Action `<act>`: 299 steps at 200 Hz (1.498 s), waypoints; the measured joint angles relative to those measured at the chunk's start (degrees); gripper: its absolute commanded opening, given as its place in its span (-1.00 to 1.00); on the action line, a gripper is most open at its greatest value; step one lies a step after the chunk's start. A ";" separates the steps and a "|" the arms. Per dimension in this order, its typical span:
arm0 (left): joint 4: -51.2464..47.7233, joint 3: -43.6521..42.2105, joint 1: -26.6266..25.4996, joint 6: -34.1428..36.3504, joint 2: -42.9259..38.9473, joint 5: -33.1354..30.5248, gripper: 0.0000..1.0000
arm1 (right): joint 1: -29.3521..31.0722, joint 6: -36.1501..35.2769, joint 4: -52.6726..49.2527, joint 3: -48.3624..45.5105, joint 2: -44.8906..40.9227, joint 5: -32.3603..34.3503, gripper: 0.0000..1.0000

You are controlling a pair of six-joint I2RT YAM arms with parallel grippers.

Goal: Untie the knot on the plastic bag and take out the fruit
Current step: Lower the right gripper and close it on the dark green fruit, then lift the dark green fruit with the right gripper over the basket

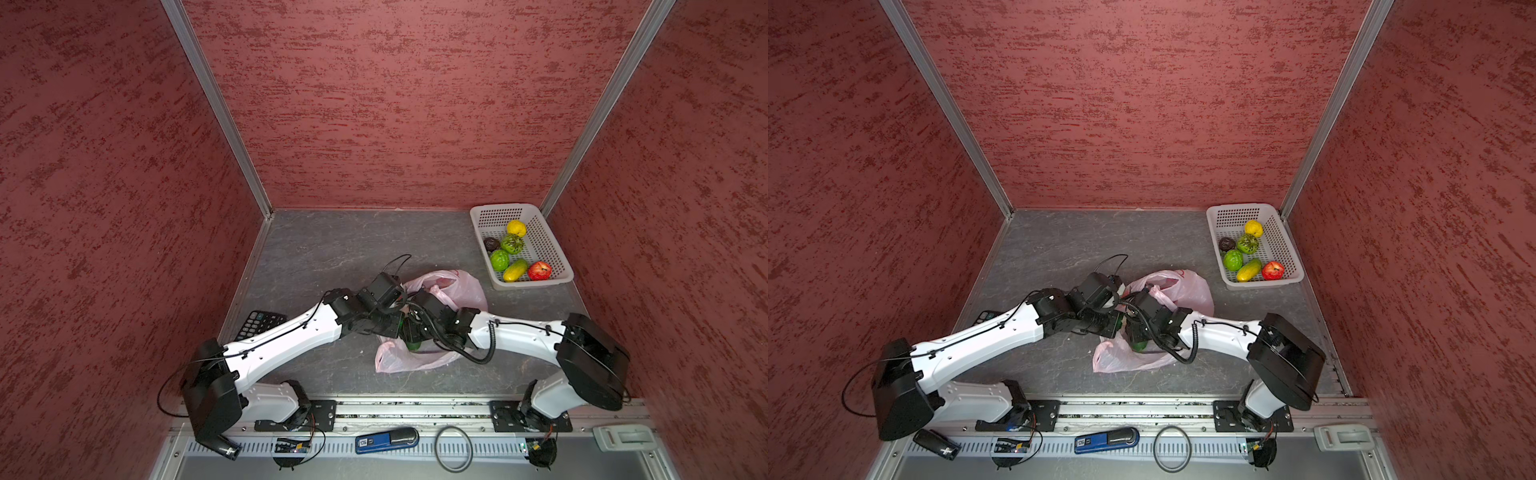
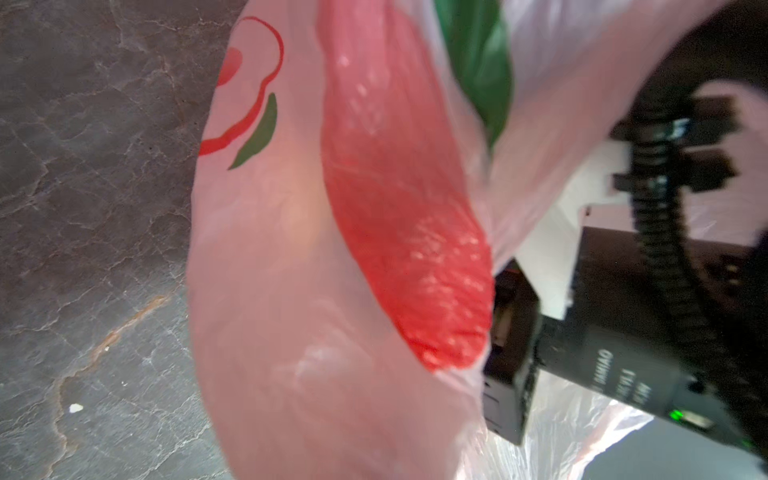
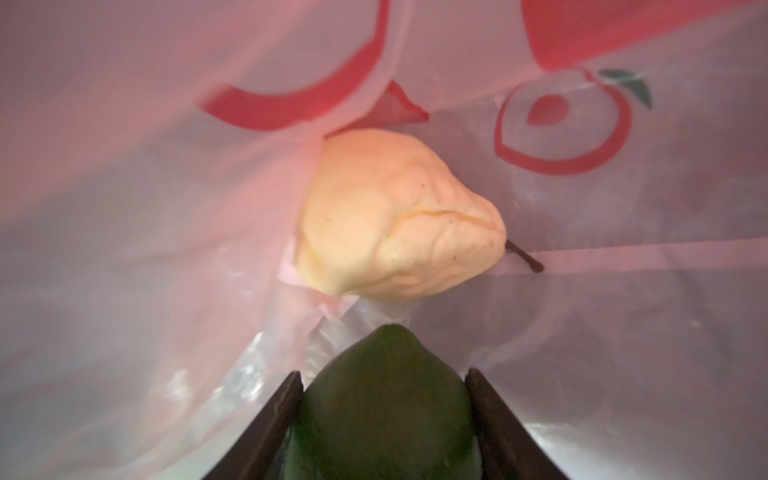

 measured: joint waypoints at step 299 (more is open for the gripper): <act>2.58 2.08 0.15 -1.05 3.13 -1.40 -1.00 | -17.79 -5.75 -27.54 28.02 -21.11 -4.35 0.13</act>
